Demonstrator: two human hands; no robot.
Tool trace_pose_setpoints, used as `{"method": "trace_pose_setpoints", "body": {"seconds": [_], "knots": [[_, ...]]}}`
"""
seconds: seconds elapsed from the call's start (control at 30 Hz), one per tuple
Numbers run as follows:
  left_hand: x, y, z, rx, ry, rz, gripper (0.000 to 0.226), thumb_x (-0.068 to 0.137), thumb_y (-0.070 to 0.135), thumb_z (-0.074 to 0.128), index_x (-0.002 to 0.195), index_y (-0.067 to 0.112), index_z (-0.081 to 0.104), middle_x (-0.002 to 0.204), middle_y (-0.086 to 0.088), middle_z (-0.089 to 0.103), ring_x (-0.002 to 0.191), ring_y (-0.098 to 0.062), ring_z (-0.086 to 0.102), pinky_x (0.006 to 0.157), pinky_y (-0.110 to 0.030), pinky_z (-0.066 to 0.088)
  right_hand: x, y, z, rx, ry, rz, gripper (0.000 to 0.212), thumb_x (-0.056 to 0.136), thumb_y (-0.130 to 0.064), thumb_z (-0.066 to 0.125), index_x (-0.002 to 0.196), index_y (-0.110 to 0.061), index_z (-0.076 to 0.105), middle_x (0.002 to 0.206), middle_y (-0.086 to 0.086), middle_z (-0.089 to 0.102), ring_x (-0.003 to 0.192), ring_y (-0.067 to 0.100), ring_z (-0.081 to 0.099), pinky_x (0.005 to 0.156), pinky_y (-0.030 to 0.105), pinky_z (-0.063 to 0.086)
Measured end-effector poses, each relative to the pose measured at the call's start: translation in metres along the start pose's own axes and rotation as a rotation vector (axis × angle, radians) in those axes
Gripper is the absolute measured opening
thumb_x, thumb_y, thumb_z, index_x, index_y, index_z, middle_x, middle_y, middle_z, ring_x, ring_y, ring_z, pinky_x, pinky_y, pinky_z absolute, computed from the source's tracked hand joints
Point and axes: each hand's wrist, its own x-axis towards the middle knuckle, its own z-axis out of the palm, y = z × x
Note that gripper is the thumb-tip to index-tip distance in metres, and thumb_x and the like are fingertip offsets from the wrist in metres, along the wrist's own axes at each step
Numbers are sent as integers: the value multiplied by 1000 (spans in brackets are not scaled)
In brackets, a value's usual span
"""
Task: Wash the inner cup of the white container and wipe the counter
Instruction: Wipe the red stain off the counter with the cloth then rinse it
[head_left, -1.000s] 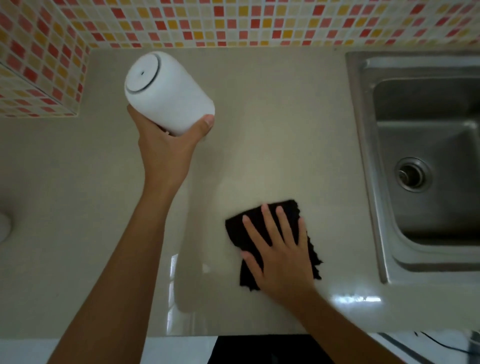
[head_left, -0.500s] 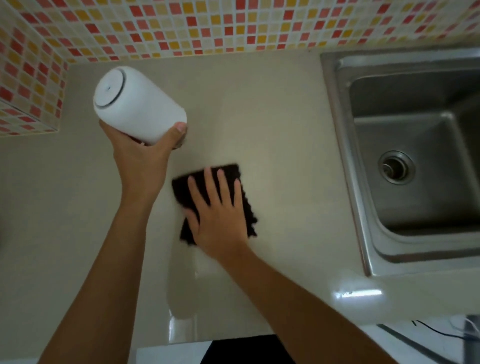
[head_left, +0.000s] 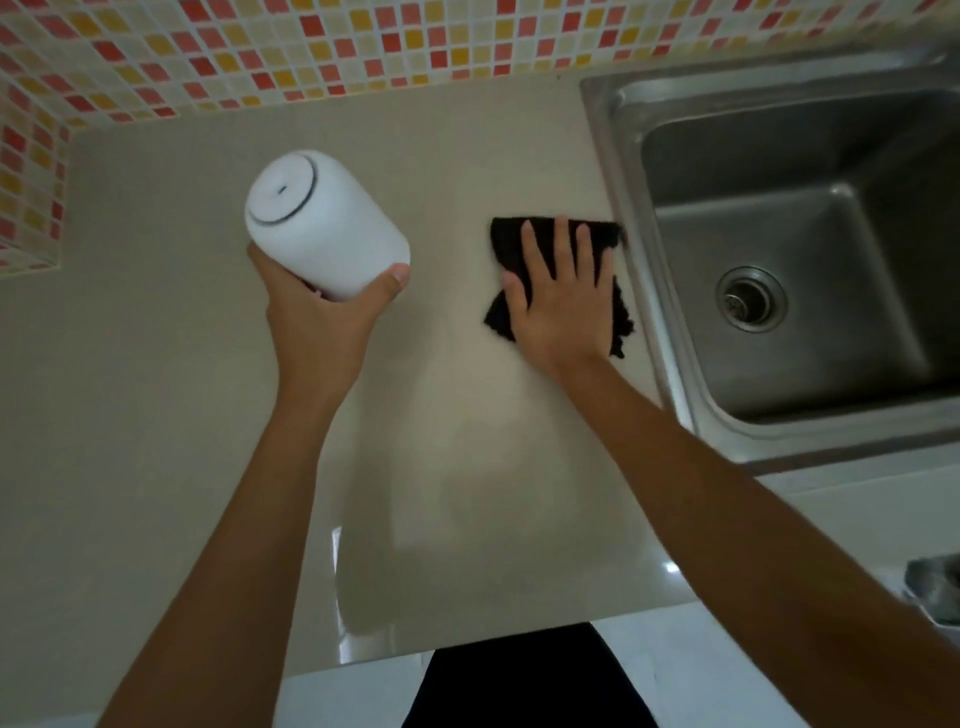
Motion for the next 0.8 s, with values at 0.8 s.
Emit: {"method": "trace_pose_setpoints", "body": {"seconds": [0.8], "knots": [[-52,-20,56,48,-116,-42,101,61,34,90,139,22,26,139,5,47,121,-5,49,100,-24,45,-22,43,-10,-40,-5,-46,58,100,-39,24,149,-8,25,155,15,27,144,30,21,118,45,7]]}}
